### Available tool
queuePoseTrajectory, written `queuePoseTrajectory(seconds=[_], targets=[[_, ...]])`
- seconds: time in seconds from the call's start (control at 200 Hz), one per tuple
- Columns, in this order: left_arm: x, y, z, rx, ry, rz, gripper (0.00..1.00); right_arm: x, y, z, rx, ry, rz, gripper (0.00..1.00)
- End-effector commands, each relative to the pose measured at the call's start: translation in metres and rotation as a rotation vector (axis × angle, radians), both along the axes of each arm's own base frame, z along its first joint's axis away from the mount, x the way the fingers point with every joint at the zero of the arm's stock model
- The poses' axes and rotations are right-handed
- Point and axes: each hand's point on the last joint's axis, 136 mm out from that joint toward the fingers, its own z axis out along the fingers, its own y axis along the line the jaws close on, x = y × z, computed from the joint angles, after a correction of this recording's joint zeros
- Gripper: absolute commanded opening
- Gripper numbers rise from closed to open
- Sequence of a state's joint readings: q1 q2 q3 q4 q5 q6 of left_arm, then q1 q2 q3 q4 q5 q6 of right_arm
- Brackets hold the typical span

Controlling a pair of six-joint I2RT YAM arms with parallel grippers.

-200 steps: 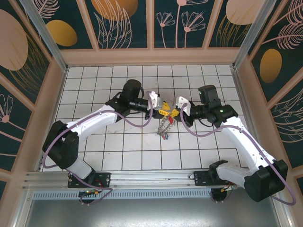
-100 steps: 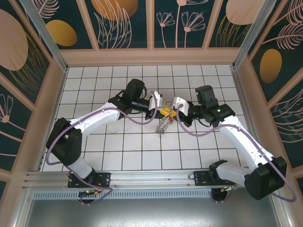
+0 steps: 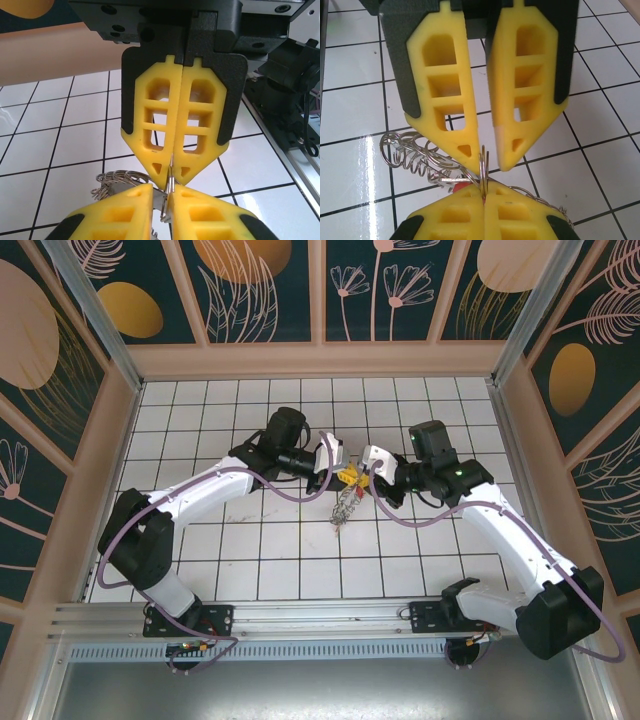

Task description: Put the keys on the keyring

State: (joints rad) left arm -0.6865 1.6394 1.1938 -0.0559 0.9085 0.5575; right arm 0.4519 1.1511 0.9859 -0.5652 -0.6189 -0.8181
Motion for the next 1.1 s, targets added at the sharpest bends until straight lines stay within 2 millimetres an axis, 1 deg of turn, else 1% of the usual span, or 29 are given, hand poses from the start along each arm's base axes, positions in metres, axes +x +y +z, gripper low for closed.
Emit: queuePoseTrajectory(seconds=[0.0, 0.055, 0.075, 0.17, 0.275, 0.35, 0.4, 0.46, 0.596, 0.716, 0.821, 1.026, 1.096], targets=[[-0.006, -0.008, 0.017, -0.042, -0.008, -0.055, 0.14, 0.009, 0.008, 0.011, 0.042, -0.040, -0.006, 0.00], [-0.006, -0.010, 0.017, -0.044, -0.001, -0.061, 0.05, 0.010, 0.009, 0.010, 0.045, -0.037, -0.012, 0.00], [-0.006, -0.010, 0.018, -0.046, 0.002, -0.064, 0.00, 0.010, 0.009, 0.009, 0.045, -0.036, -0.015, 0.00], [-0.007, -0.010, 0.019, -0.053, 0.004, -0.072, 0.00, 0.010, 0.010, 0.011, 0.064, -0.049, -0.020, 0.00], [-0.005, -0.010, 0.031, -0.097, 0.009, -0.036, 0.00, 0.003, 0.007, 0.019, 0.122, -0.078, 0.001, 0.00], [-0.009, -0.007, 0.043, -0.157, 0.029, -0.043, 0.00, -0.003, 0.003, 0.023, 0.171, -0.089, 0.007, 0.15], [-0.011, -0.006, 0.053, -0.204, 0.039, -0.053, 0.00, -0.008, -0.001, 0.025, 0.199, -0.083, 0.014, 0.20], [-0.014, -0.004, 0.059, -0.241, 0.044, -0.057, 0.00, -0.013, -0.005, 0.026, 0.226, -0.064, 0.019, 0.24], [-0.021, -0.002, 0.066, -0.300, 0.066, -0.093, 0.00, -0.019, -0.009, 0.029, 0.257, -0.062, 0.021, 0.25], [-0.023, -0.001, 0.071, -0.346, 0.067, -0.098, 0.00, -0.020, -0.012, 0.035, 0.285, -0.077, 0.014, 0.24], [-0.025, -0.001, 0.075, -0.370, 0.065, -0.115, 0.00, -0.019, -0.012, 0.036, 0.300, -0.072, 0.016, 0.24], [-0.026, 0.000, 0.077, -0.391, 0.061, -0.117, 0.00, -0.018, -0.011, 0.040, 0.314, -0.067, 0.022, 0.24], [-0.026, 0.001, 0.077, -0.393, 0.052, -0.111, 0.00, -0.018, -0.013, 0.039, 0.315, -0.048, 0.015, 0.27]])
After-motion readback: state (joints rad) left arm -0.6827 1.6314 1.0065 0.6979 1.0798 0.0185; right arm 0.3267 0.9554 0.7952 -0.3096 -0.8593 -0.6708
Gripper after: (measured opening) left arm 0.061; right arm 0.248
